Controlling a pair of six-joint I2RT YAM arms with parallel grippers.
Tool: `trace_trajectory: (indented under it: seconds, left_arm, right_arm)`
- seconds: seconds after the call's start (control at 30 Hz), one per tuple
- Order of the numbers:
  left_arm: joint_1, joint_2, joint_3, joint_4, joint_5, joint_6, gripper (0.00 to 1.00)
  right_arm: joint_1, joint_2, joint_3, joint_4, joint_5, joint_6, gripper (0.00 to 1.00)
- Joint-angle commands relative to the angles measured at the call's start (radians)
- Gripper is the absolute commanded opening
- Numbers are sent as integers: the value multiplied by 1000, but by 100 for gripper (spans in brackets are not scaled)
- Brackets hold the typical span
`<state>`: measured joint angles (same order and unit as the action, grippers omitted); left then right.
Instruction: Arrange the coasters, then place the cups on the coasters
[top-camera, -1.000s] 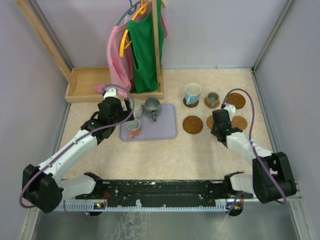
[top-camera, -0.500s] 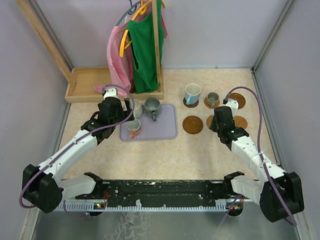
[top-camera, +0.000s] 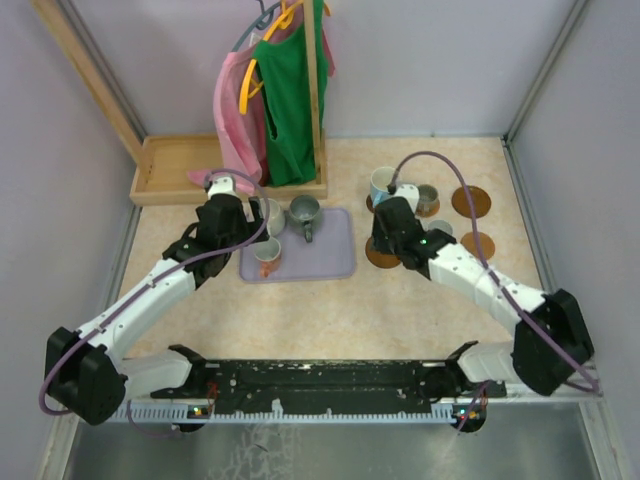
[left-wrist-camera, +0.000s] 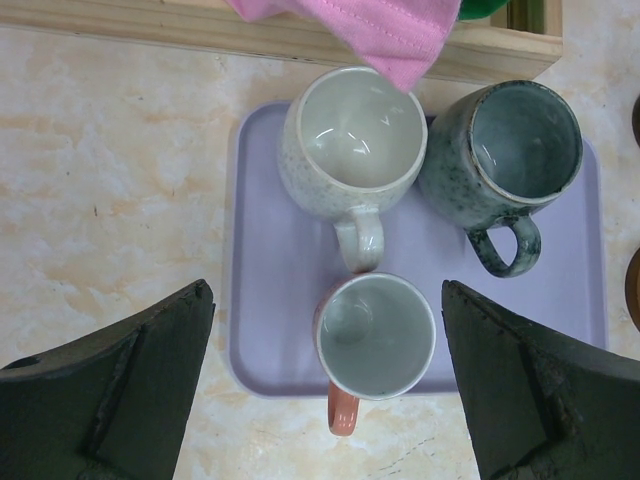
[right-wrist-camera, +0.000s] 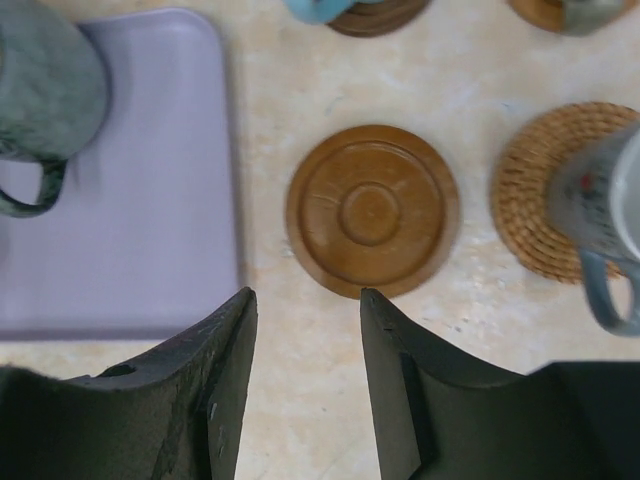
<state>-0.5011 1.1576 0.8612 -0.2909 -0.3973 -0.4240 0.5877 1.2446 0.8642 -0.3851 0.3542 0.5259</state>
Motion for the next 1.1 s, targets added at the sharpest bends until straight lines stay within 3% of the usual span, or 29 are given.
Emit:
trace_trajectory:
  seconds: [0.0, 0.3, 0.5, 1.07]
  left_arm:
    - [7, -26, 9, -4, -18, -10, 100]
    - [8, -78, -7, -44, -43, -8, 100]
    - [10, -107, -17, -65, -53, -4, 100]
    - [16, -141, -34, -79, -57, -3, 100]
  right_arm:
    - [76, 143, 137, 89, 21, 6, 47]
    - [167, 492, 421, 122, -17, -13, 47]
    - [187, 642, 585, 110, -53, -16, 47]
    - [245, 687, 675, 66, -29, -28, 46]
